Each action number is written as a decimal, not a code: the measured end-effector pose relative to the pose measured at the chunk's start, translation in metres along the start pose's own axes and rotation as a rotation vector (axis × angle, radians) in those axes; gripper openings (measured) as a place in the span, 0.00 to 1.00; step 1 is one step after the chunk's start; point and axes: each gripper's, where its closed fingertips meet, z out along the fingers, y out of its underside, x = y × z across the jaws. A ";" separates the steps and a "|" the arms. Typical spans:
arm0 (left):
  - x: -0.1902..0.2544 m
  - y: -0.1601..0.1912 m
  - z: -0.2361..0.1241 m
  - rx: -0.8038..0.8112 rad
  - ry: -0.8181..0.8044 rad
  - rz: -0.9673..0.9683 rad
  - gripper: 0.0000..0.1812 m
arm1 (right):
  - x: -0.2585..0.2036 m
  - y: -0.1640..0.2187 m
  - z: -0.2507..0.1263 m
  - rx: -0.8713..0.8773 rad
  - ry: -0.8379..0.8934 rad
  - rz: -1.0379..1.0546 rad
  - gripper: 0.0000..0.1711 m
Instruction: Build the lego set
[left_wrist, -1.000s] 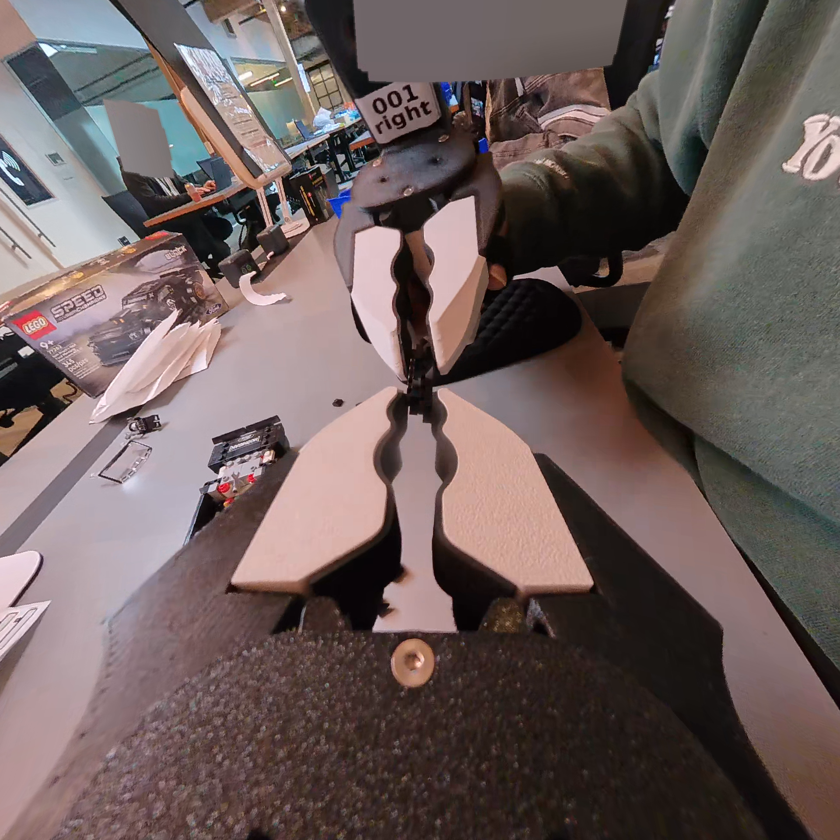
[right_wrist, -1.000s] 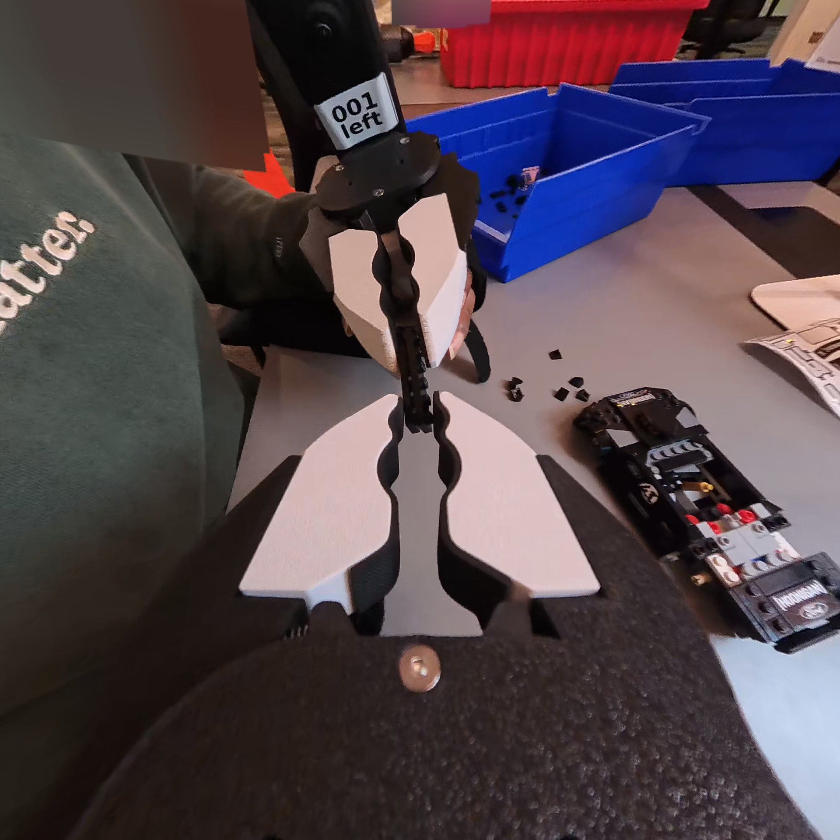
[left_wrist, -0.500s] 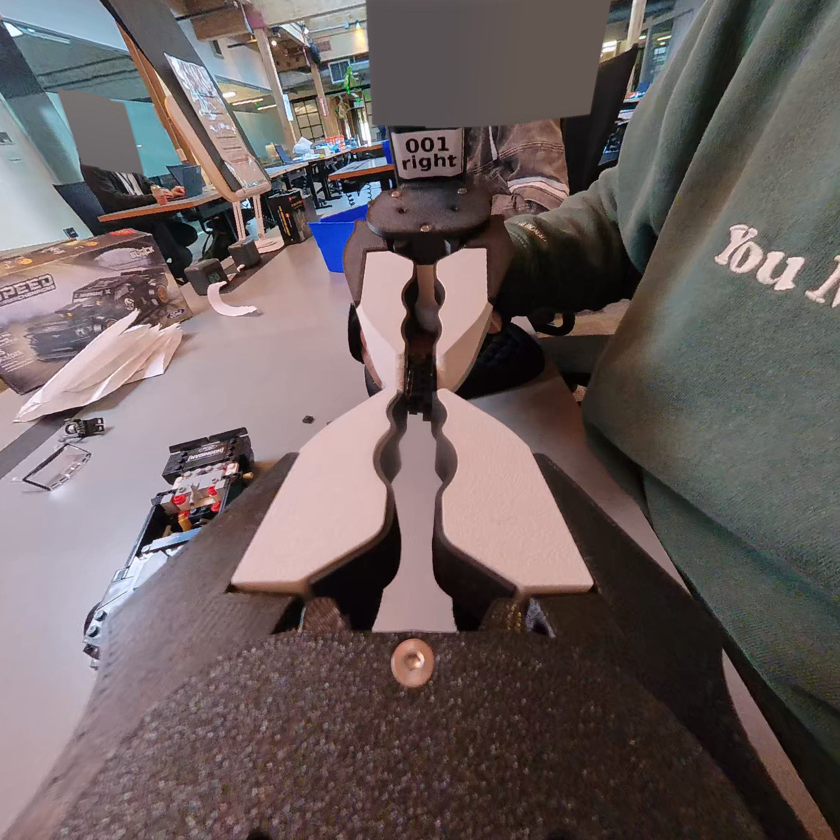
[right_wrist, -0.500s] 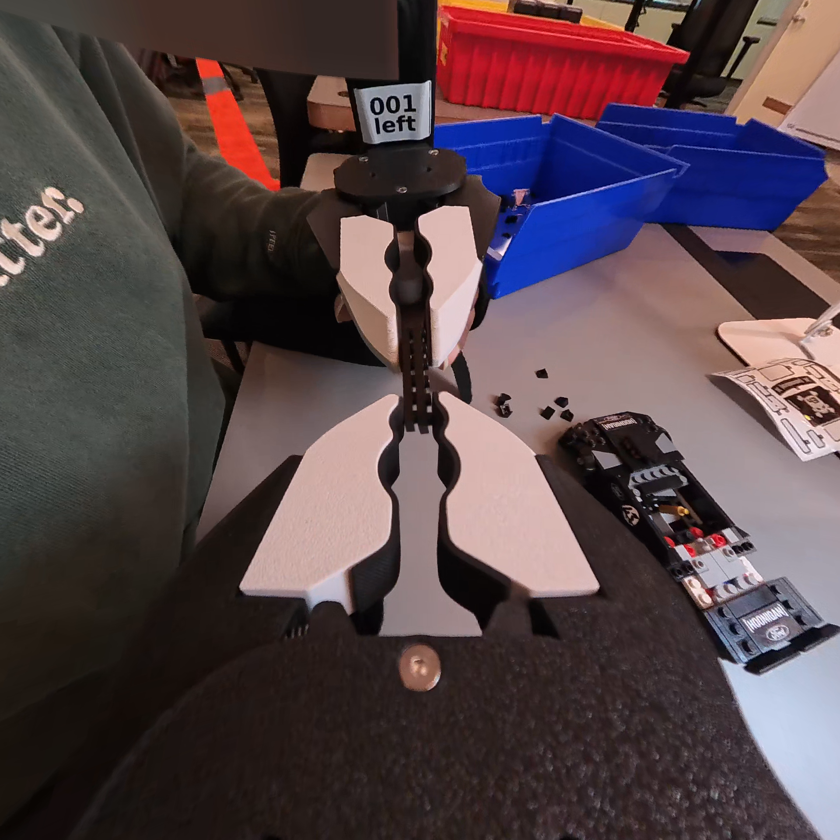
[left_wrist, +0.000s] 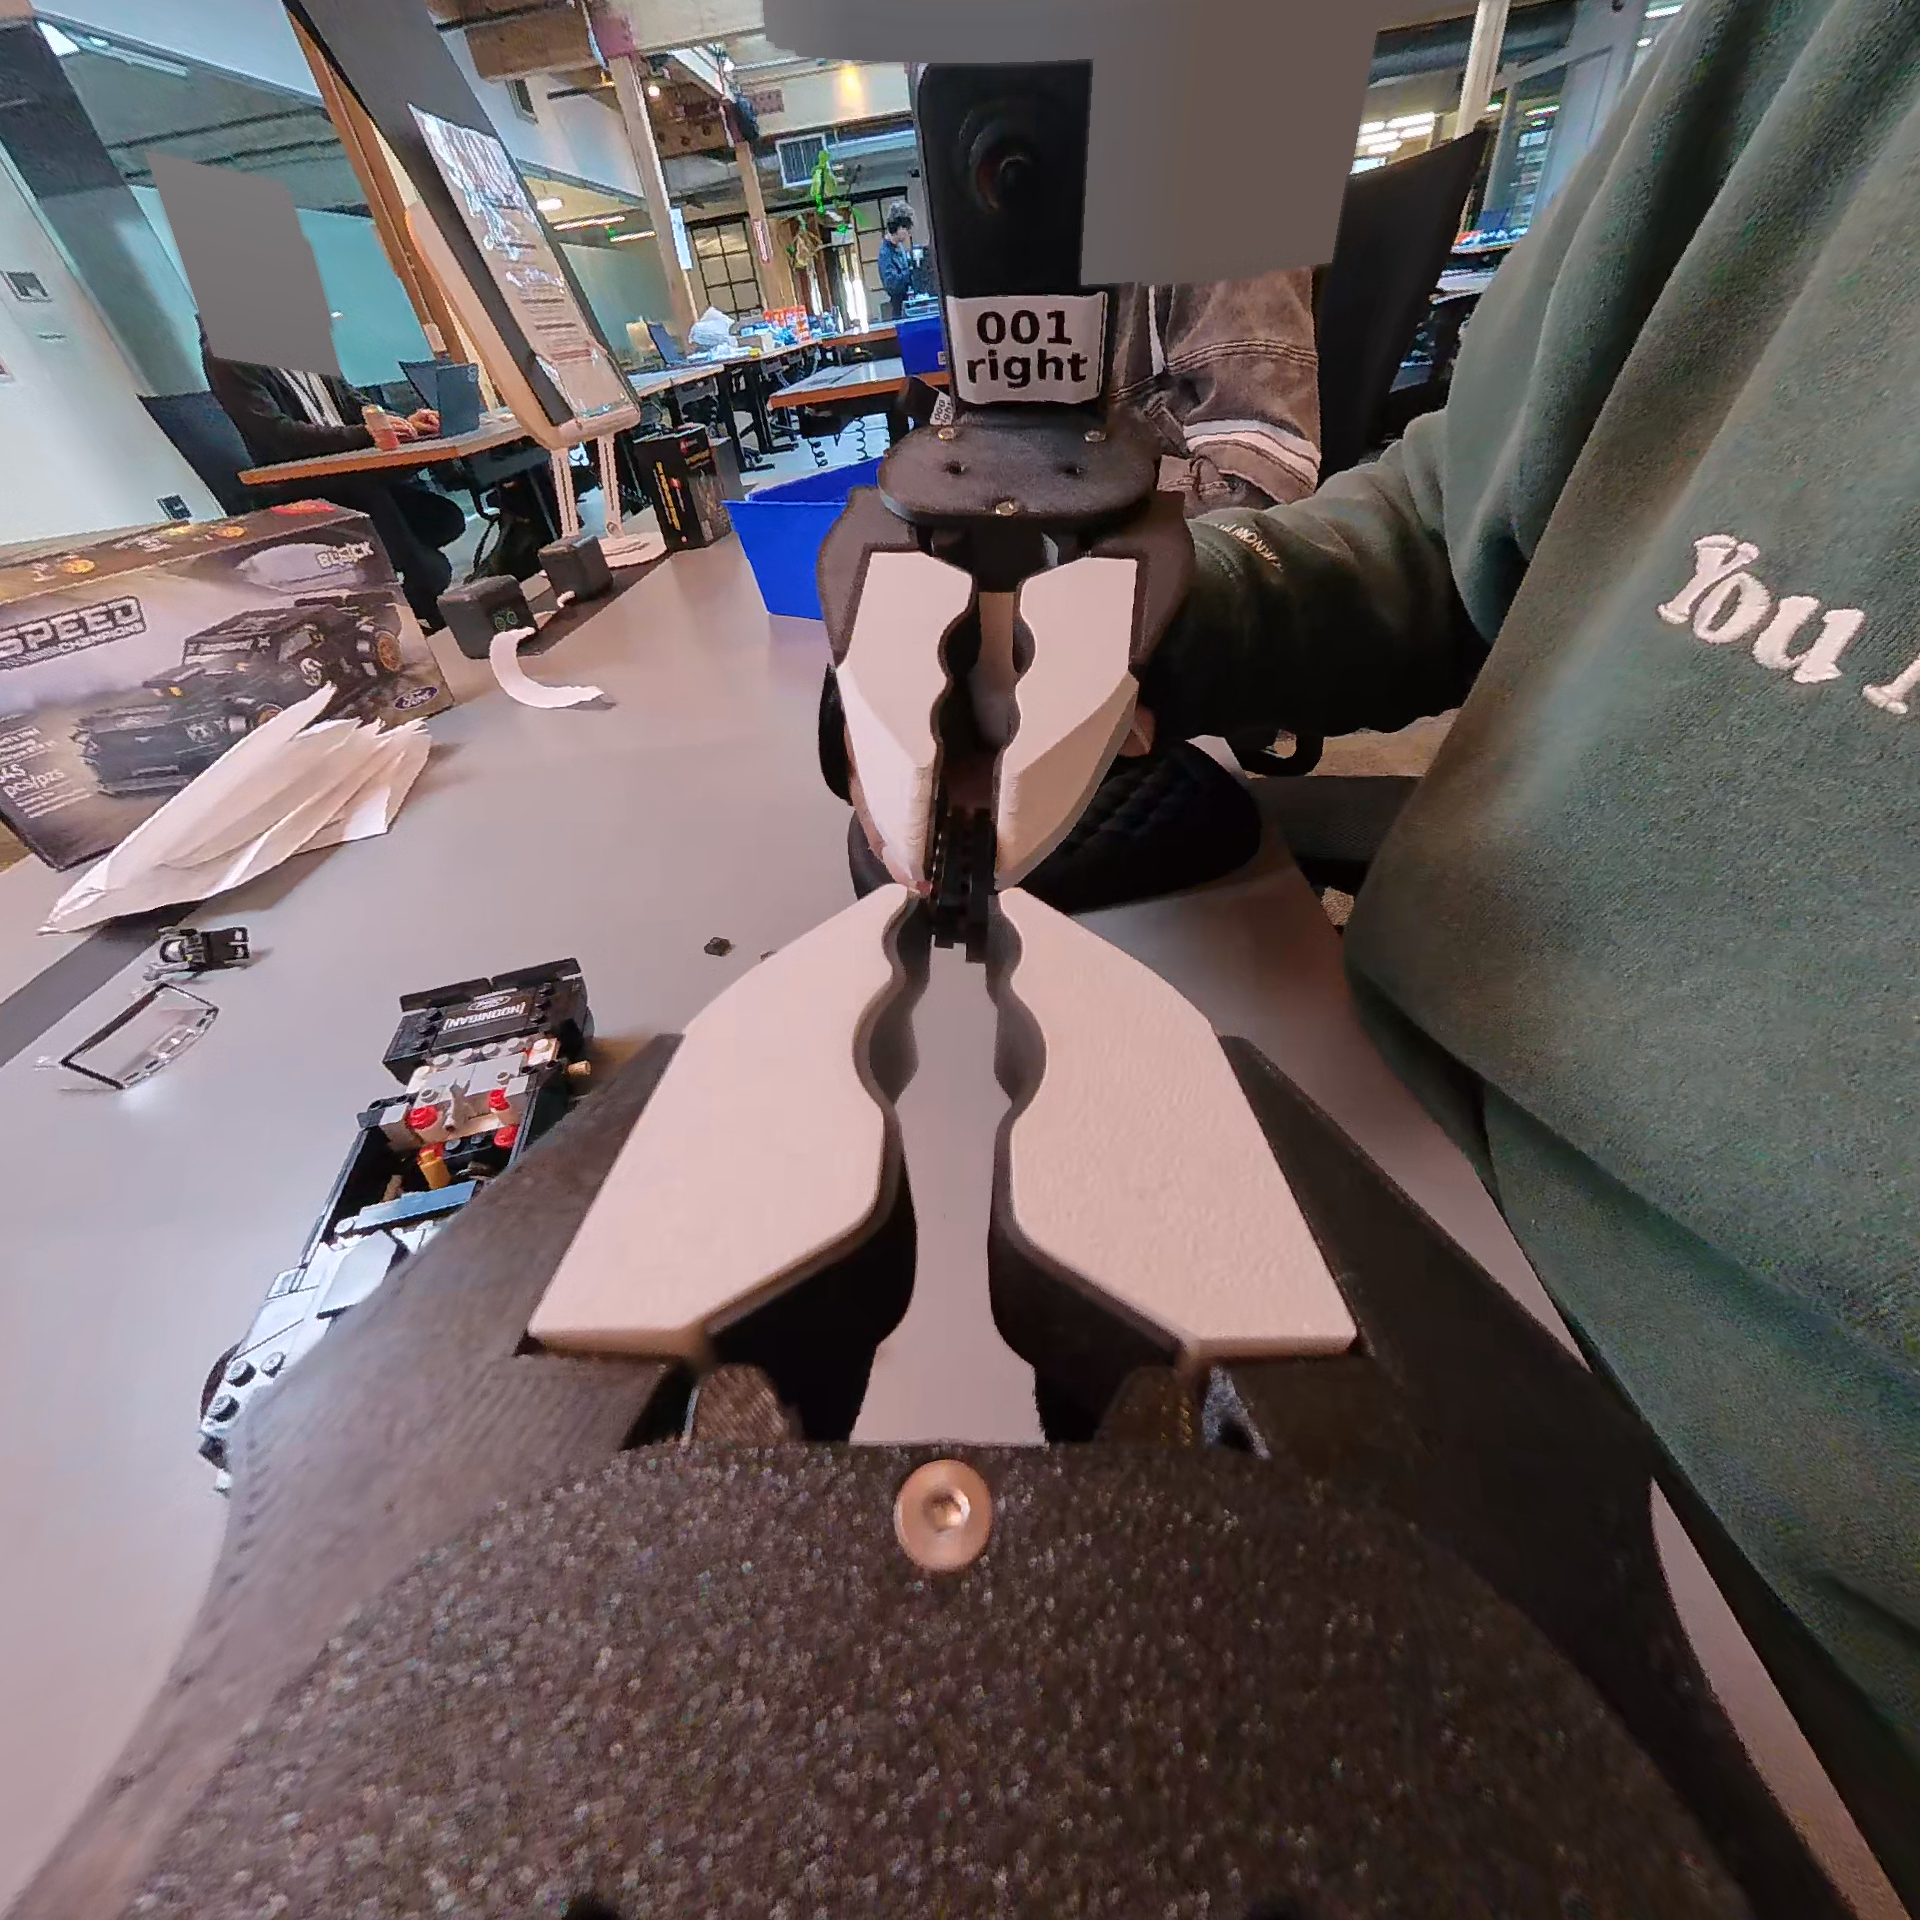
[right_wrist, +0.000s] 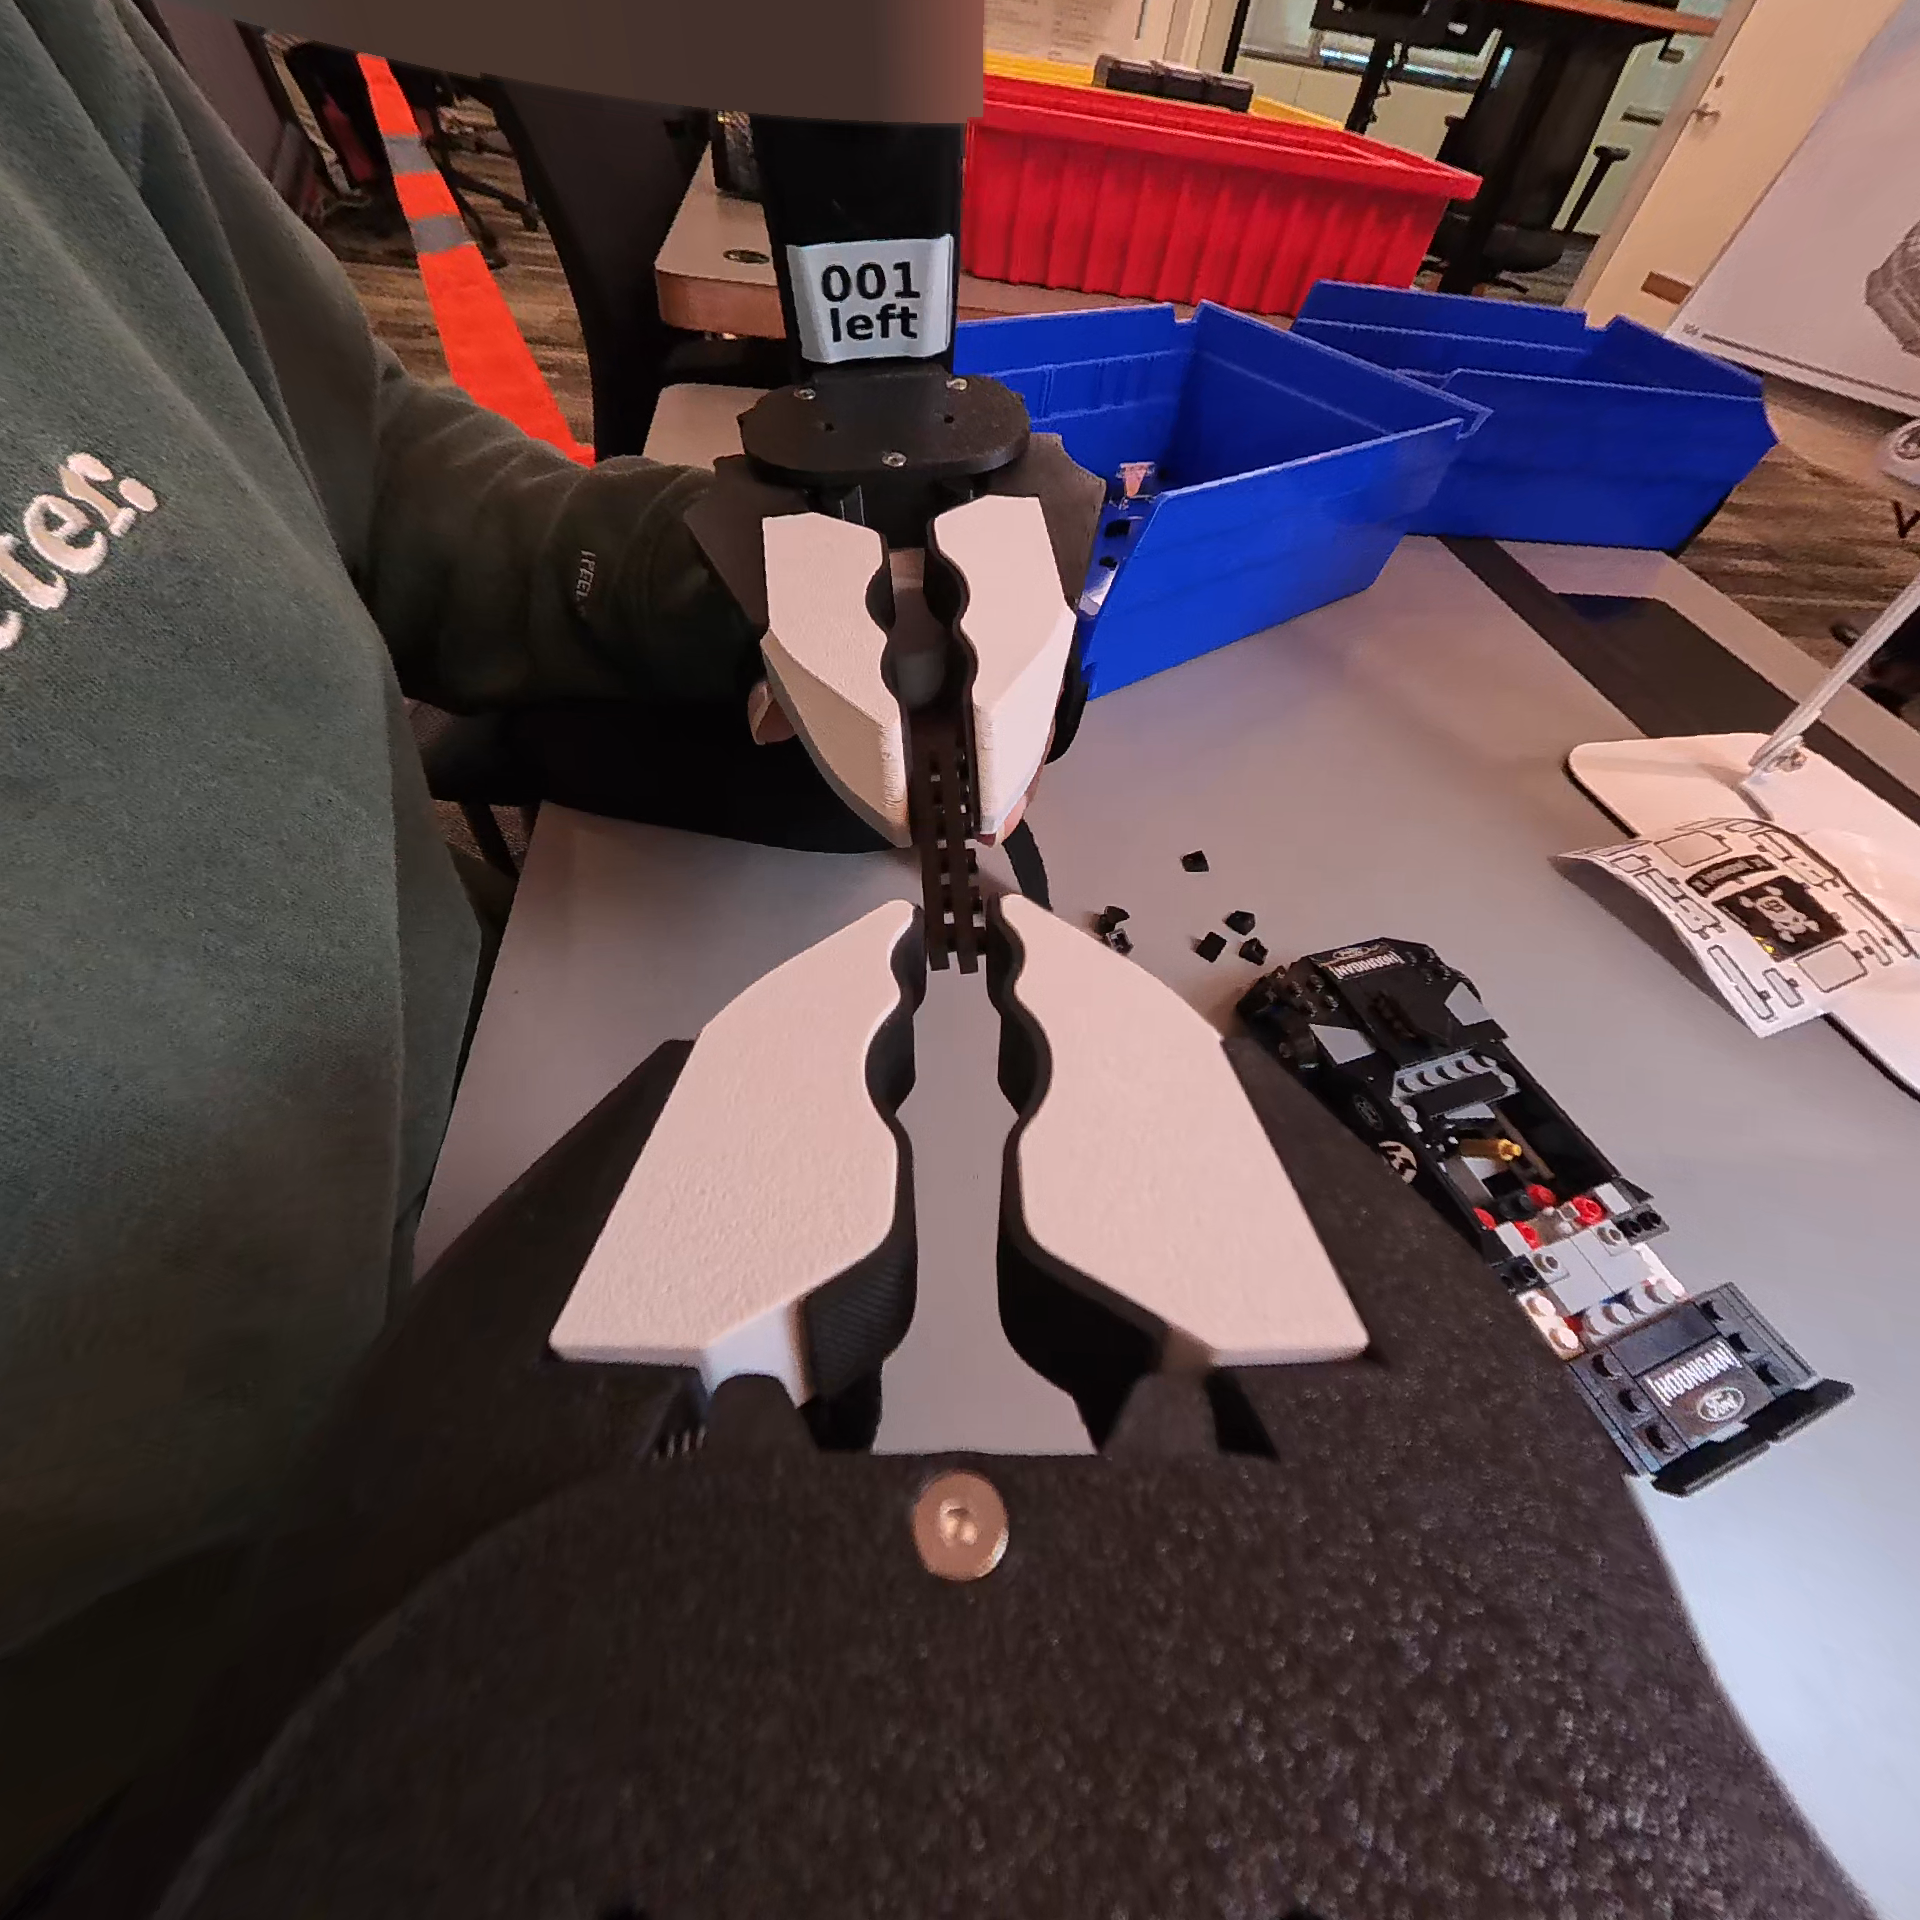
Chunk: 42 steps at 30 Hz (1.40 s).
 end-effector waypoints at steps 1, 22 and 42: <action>0.000 0.000 0.000 0.000 0.003 -0.002 0.06 | -0.001 0.000 0.000 -0.001 -0.005 0.001 0.06; 0.015 0.010 0.004 -0.047 0.073 0.062 0.06 | -0.016 0.012 -0.001 -0.135 -0.151 0.020 0.06; 0.014 0.008 0.001 -0.042 0.049 0.131 0.08 | -0.017 0.009 -0.002 -0.076 -0.249 0.207 0.06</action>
